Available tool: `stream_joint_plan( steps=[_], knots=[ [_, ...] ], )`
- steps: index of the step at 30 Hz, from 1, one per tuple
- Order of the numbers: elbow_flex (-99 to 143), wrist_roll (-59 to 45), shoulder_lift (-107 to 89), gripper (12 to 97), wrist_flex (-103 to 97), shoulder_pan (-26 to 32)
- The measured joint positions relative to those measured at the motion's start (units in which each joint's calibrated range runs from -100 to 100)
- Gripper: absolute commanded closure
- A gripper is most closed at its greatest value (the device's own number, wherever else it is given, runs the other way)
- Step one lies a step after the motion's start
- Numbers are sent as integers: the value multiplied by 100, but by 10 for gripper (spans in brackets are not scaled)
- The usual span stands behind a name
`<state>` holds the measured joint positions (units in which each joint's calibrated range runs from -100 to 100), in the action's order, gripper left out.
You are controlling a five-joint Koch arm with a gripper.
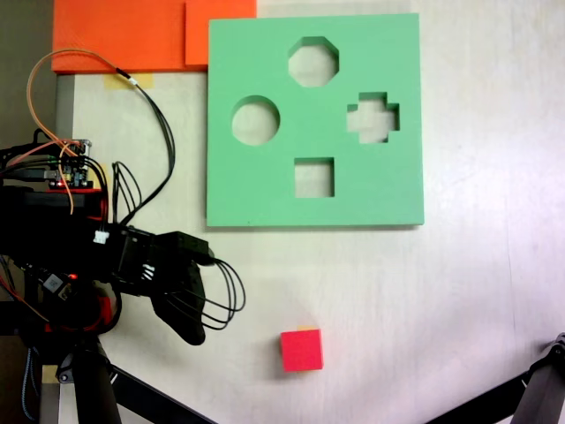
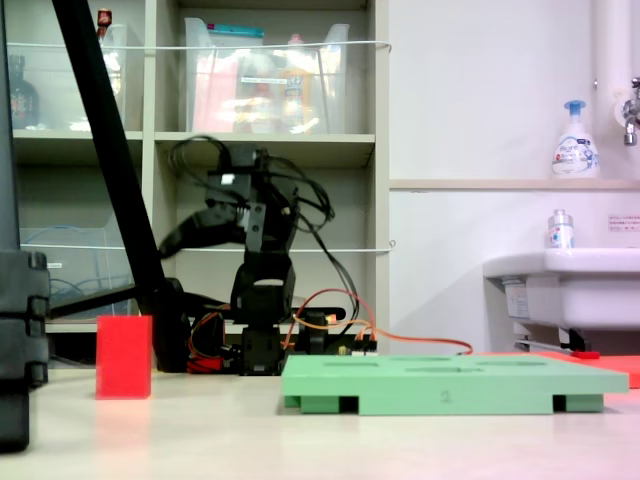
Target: Put the square block into the corresponding hole
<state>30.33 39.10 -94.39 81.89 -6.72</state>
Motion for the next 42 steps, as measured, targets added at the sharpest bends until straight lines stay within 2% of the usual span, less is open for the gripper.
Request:
stream_joint_plan(
  steps=[1,3,11,19,42],
  knots=[
    [-255,0,342,244,69,0],
    [-637,-5,1149,134,166,-5],
    [-2136,-122,4637,131,206,-20],
    [-3097,-127,6785,131,196,-24],
    [-4361,-293,9412,132,88,-361]
  ],
)
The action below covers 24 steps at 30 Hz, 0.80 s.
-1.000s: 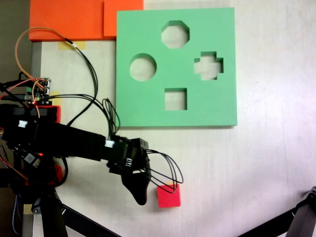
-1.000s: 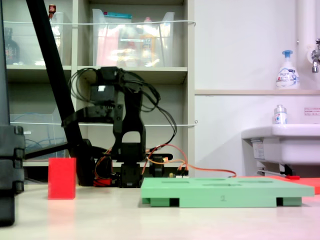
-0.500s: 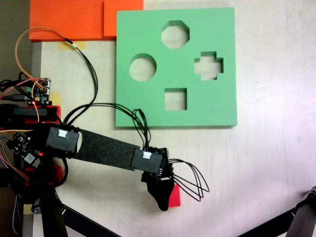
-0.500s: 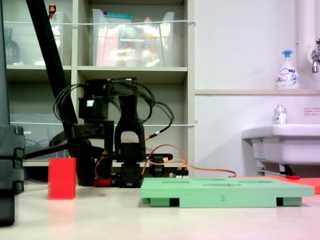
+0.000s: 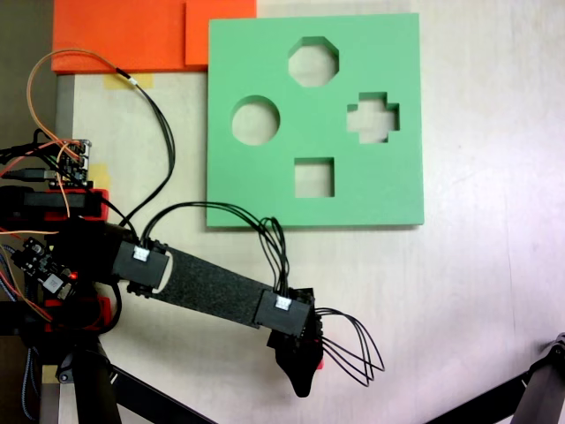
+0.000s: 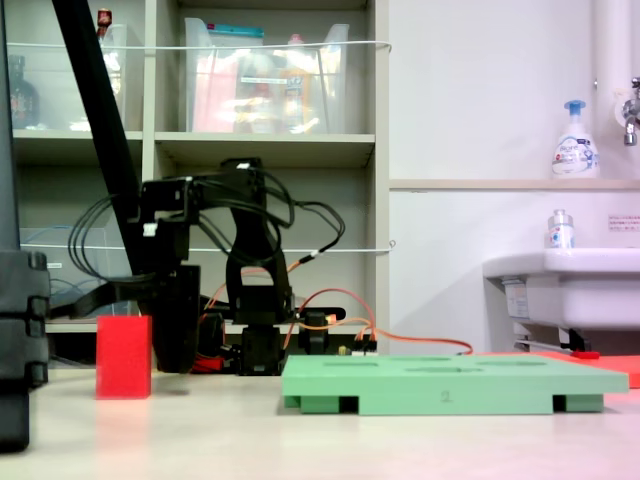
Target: Put the square block into the corresponding hole
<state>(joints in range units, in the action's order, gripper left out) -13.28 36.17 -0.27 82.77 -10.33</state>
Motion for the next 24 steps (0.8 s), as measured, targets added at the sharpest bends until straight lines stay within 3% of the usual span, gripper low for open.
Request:
stream_joint_plan(
  steps=[5,6,8,11,15,20,24],
  knots=[
    [-10,-63,410,151,0,-20],
    [-59,-63,479,224,-20,-24],
    [-147,-63,520,269,-49,-24],
    [-206,-73,506,475,-69,-34],
    [-304,-78,520,608,-69,-39],
    [-333,-83,465,703,166,-39],
    [-353,-83,451,734,323,-5]
  ],
)
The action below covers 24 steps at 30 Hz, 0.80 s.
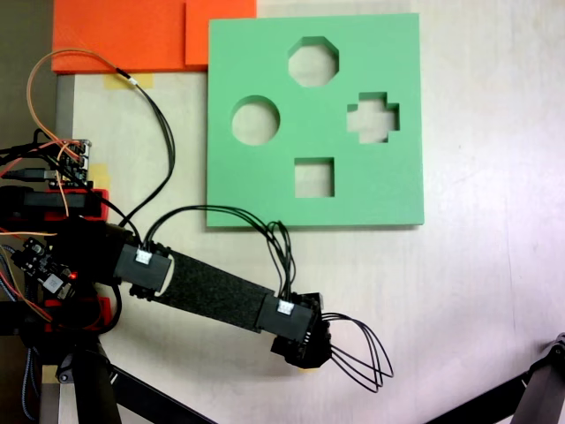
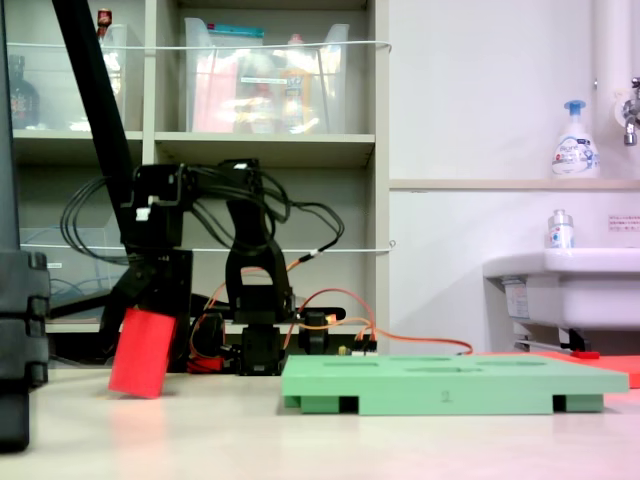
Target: Put the square block into the corresponding hole
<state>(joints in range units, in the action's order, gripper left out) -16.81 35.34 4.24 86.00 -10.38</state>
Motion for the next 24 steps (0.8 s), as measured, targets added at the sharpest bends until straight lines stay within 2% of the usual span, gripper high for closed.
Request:
stream_joint_plan(
  steps=[1,5,7,9,11,16,24],
  knots=[
    [0,0,0,764,20,5],
    [-20,10,-14,789,215,29],
    [-20,39,-14,850,264,29],
    [-20,103,-27,853,294,39],
    [-20,166,-82,890,372,34],
    [98,215,-479,897,636,34],
    [294,537,-2216,897,969,107]
  ],
)
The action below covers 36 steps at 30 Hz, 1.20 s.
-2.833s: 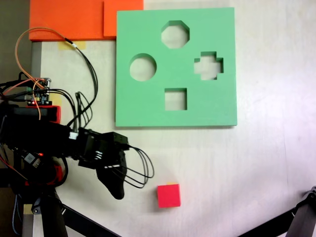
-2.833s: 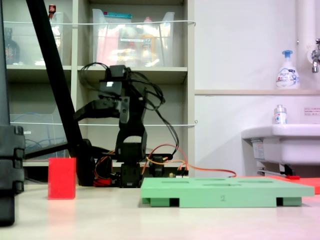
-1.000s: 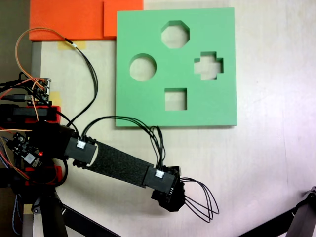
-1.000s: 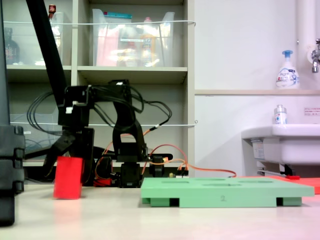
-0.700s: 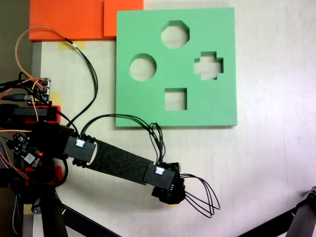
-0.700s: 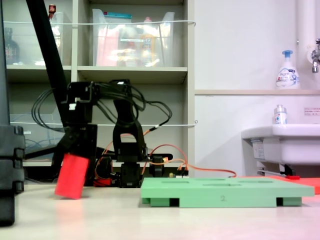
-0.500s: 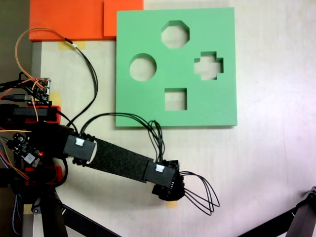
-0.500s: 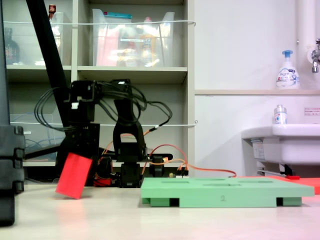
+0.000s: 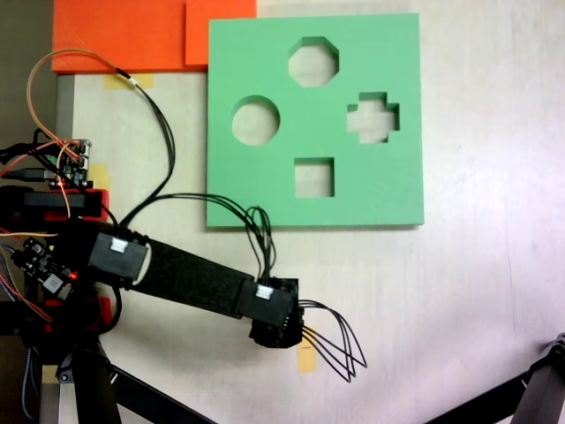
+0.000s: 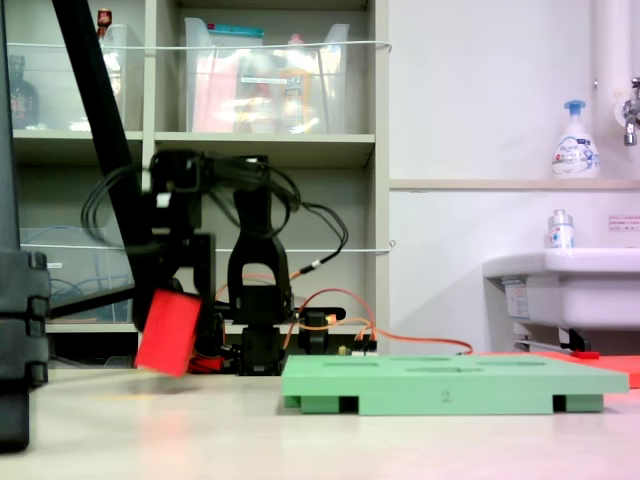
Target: Put the square block into the corresponding hole
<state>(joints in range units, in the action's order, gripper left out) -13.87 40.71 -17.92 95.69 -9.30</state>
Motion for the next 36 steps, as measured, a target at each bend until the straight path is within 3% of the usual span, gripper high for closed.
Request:
stream_joint_plan(
  steps=[7,16,36],
  knots=[
    [0,694,-1765,897,88,650],
    [-833,1832,-1518,898,176,1744],
    [-1911,2242,1135,895,206,2144]
  ],
)
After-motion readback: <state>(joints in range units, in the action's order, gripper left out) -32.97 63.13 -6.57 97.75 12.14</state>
